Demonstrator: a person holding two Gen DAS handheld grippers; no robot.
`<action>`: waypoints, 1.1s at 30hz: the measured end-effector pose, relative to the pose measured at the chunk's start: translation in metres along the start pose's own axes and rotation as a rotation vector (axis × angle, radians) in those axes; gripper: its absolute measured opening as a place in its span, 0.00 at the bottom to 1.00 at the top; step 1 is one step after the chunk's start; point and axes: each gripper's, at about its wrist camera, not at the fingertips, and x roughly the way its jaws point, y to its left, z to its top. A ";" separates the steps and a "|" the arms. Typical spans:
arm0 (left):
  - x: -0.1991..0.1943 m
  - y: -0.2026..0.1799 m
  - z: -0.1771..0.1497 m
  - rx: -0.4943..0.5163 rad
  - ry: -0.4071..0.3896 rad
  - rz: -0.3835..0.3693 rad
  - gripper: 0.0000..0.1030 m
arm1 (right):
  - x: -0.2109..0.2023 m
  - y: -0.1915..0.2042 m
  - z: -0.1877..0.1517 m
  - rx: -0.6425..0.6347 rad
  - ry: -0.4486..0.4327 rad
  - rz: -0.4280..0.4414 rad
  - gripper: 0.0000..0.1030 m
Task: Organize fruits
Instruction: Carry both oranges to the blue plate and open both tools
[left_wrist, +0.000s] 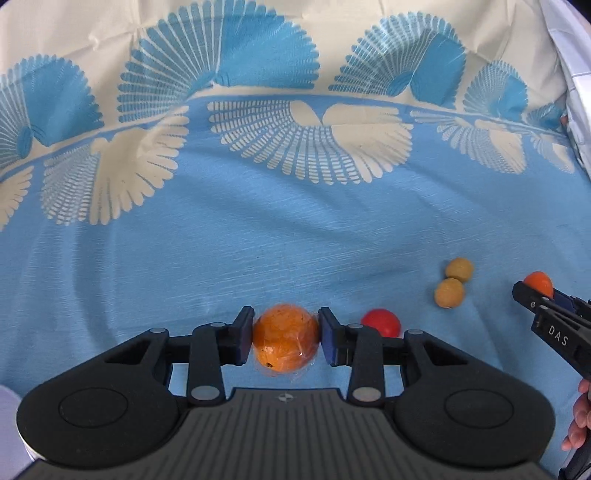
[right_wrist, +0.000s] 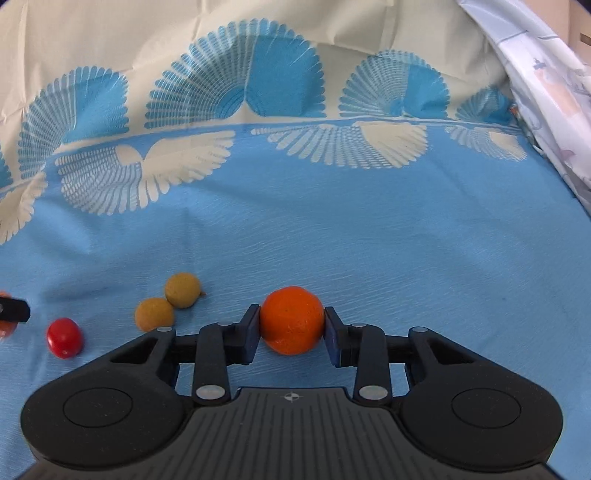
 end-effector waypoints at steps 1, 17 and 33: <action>-0.014 0.000 -0.002 0.001 -0.006 0.001 0.40 | -0.010 0.000 0.001 0.009 -0.012 0.006 0.36; -0.236 0.065 -0.107 -0.086 -0.008 0.127 0.40 | -0.253 0.076 -0.060 -0.032 -0.001 0.337 0.36; -0.365 0.157 -0.270 -0.267 -0.032 0.206 0.40 | -0.422 0.172 -0.139 -0.319 -0.003 0.574 0.36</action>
